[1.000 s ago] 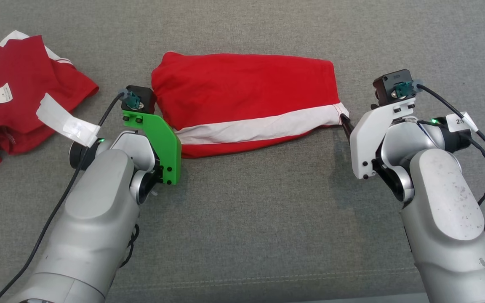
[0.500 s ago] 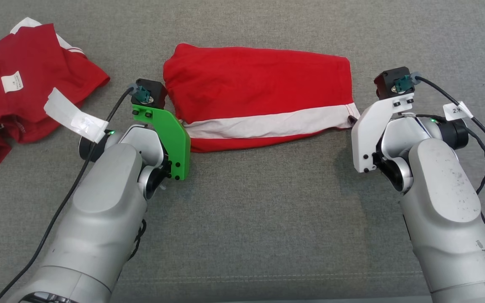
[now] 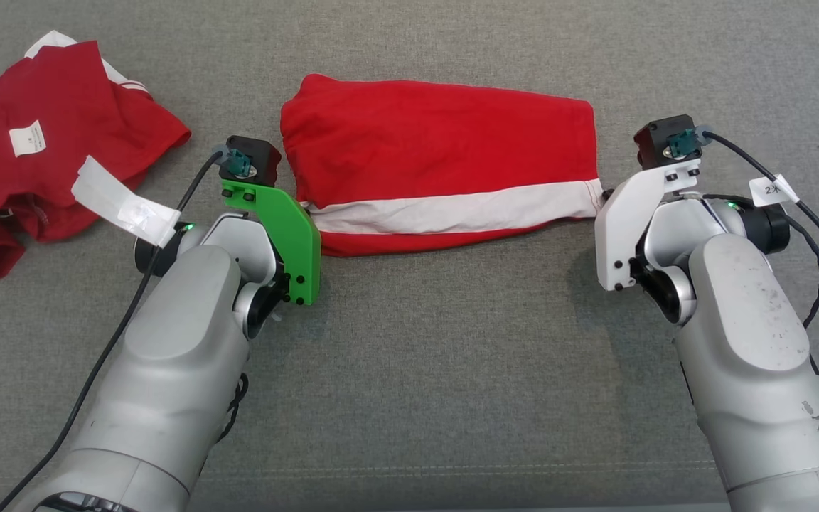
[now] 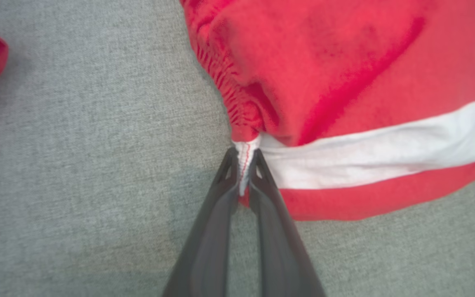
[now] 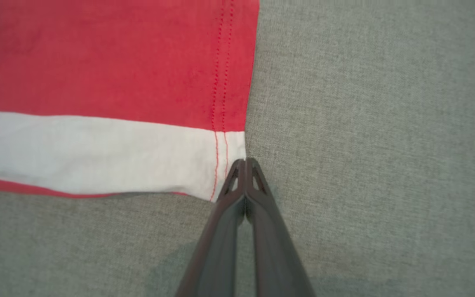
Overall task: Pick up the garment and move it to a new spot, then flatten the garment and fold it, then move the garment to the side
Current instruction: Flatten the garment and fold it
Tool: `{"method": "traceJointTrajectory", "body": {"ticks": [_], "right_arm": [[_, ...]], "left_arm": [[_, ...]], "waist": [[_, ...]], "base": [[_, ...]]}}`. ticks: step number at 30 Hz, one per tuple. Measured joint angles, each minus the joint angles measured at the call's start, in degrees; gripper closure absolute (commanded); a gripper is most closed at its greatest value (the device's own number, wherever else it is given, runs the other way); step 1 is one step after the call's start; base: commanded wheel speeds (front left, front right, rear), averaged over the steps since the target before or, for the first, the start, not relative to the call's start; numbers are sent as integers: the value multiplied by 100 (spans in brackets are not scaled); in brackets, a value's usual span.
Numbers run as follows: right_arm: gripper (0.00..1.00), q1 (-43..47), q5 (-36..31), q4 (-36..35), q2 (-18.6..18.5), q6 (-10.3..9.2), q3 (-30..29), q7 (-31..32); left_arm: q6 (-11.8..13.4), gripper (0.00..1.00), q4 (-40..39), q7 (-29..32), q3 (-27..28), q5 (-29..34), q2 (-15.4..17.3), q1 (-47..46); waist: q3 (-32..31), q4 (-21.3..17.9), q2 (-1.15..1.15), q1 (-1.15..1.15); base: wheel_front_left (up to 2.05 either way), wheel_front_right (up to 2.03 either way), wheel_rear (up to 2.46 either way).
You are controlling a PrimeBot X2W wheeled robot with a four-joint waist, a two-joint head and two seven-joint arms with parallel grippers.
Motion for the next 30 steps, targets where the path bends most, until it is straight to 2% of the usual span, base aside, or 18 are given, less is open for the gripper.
{"method": "traceJointTrajectory", "body": {"ticks": [1,2,12,14,15,16,17,23,30], "right_arm": [[95,-8,23,1,-2,0,0,-22],[0,-10,57,7,-1,0,10,-41],[0,-3,204,199,1,0,171,40],[55,-13,214,214,-1,0,180,33],[73,-22,226,223,-1,0,190,31],[96,-25,230,226,-1,0,205,4],[100,-30,230,227,-1,0,216,-7],[100,-45,233,277,5,0,245,-96],[100,-152,272,90,4,0,34,-610]], "left_arm": [[1,100,14,-7,-7,-3,-1,-1],[2,100,27,-7,-11,-9,-2,-1],[20,100,85,-23,-90,-58,-32,-24],[20,100,90,-25,-103,-85,-41,-39],[20,100,98,-27,-109,-93,-43,-49],[20,100,104,-31,-115,-94,-46,-62],[20,100,112,-32,-120,-100,-49,-69],[19,100,158,-138,-125,-154,-56,-79],[100,100,11,-750,91,-303,-74,-105]], "waist": [[-10,-1,0,0],[-20,-4,0,0],[-19,14,0,0],[-1,28,0,0],[8,34,0,0],[15,40,0,0],[19,44,0,0],[-19,50,0,0],[-173,30,0,0]], "base": [[0,0,0],[0,0,0],[0,0,0],[0,0,0],[0,0,0],[0,0,0],[0,0,0],[0,0,0],[0,0,0]]}}
